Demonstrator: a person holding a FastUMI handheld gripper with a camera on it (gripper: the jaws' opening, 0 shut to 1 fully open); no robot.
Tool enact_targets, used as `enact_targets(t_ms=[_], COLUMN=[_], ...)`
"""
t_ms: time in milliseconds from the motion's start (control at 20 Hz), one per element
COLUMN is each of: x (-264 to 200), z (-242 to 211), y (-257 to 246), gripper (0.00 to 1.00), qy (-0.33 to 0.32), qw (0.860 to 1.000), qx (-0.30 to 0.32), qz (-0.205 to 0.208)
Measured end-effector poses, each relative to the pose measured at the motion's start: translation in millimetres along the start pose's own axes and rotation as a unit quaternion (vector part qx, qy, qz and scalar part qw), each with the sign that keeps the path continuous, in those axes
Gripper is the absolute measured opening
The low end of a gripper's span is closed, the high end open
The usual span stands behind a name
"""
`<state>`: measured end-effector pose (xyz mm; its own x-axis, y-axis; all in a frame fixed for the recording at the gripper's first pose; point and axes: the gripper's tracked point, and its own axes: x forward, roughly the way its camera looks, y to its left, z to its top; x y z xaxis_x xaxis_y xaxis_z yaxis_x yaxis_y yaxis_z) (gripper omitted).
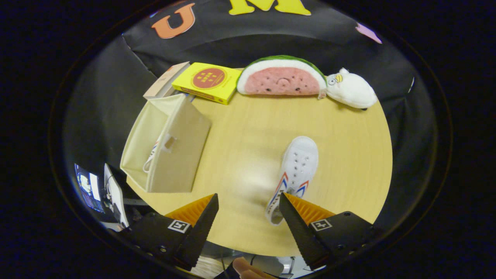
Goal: Open the storage box then place both shoes into the box .Put the left shoe in first, then the right shoe, with the right side of both shoes facing outward in a uniform manner.
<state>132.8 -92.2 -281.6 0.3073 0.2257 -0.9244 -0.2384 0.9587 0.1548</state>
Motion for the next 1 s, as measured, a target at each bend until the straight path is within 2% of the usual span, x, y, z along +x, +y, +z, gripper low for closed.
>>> enact_targets(t_ms=[100,300,400,550,750,900,1000], x=[14,37,54,88,108,112,112], z=[-3,-22,-28,-36,-35,-33,-31], y=[-36,-76,-86,-102,-103,-84,-84], gripper=[0.96,0.96,0.96,0.97,0.94,0.54,0.28], qy=[0.003,0.030,0.039,0.056,0.057,0.054,0.049], qw=[1.000,0.998,0.998,0.997,0.994,0.995,0.995], qx=[0.019,0.052,0.048,0.040,0.074,0.082,0.086], qz=[-0.013,-0.019,-0.016,-0.036,-0.063,-0.017,-0.015])
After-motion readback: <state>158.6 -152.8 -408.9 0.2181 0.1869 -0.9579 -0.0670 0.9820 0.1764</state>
